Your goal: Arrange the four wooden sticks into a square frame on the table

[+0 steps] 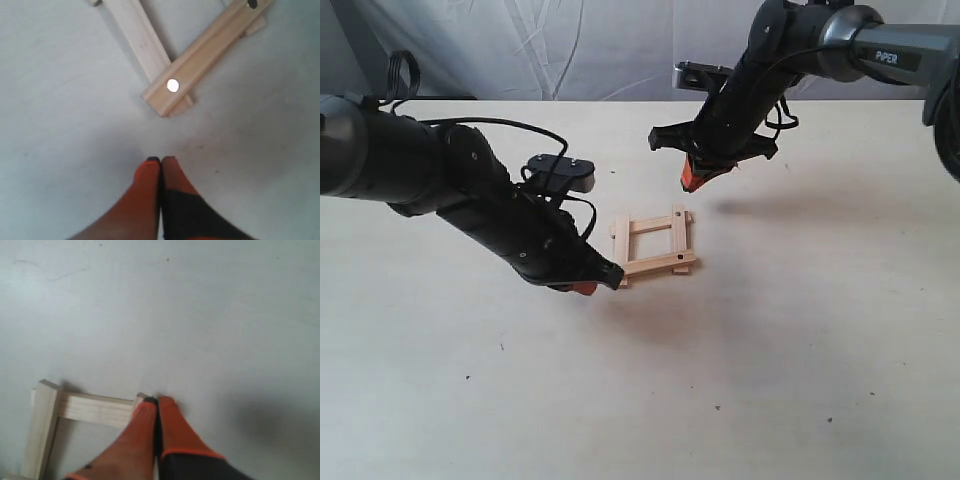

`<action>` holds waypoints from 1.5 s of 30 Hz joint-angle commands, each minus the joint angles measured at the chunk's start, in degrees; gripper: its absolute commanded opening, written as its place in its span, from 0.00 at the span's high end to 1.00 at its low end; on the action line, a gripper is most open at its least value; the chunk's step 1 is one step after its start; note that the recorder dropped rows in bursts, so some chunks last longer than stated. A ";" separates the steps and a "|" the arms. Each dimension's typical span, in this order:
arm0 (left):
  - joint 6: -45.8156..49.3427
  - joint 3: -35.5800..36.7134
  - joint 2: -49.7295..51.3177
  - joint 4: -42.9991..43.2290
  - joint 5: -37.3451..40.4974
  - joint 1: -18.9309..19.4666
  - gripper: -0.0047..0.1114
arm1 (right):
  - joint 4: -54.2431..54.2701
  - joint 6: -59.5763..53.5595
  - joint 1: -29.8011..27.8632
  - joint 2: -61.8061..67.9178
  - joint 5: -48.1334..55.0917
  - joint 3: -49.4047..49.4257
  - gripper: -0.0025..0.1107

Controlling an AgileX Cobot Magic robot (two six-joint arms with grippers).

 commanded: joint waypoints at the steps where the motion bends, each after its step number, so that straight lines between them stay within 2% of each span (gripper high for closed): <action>1: 2.28 0.24 2.37 -2.57 -0.30 -0.22 0.96 | -2.14 1.64 -0.14 1.97 2.25 -2.74 0.98; 6: 10.26 0.24 2.73 -11.06 -1.77 -0.22 0.96 | -2.41 1.76 -0.14 3.18 2.91 -2.61 0.98; 22: 10.36 0.24 2.73 -10.82 -3.11 -0.22 0.96 | -2.41 1.76 0.98 4.12 0.50 -2.61 0.98; 32: 10.66 0.24 5.50 -10.96 -1.19 -0.22 0.96 | -2.41 2.43 0.98 4.12 -3.57 -2.61 0.98; 38: 14.68 0.24 6.69 -16.04 -0.97 -0.22 0.96 | -2.41 2.43 0.98 4.12 -2.71 -2.61 0.98; 45: 15.69 0.24 6.69 -17.41 -1.65 -0.22 0.96 | -2.41 2.57 0.98 4.12 -0.58 -2.61 0.98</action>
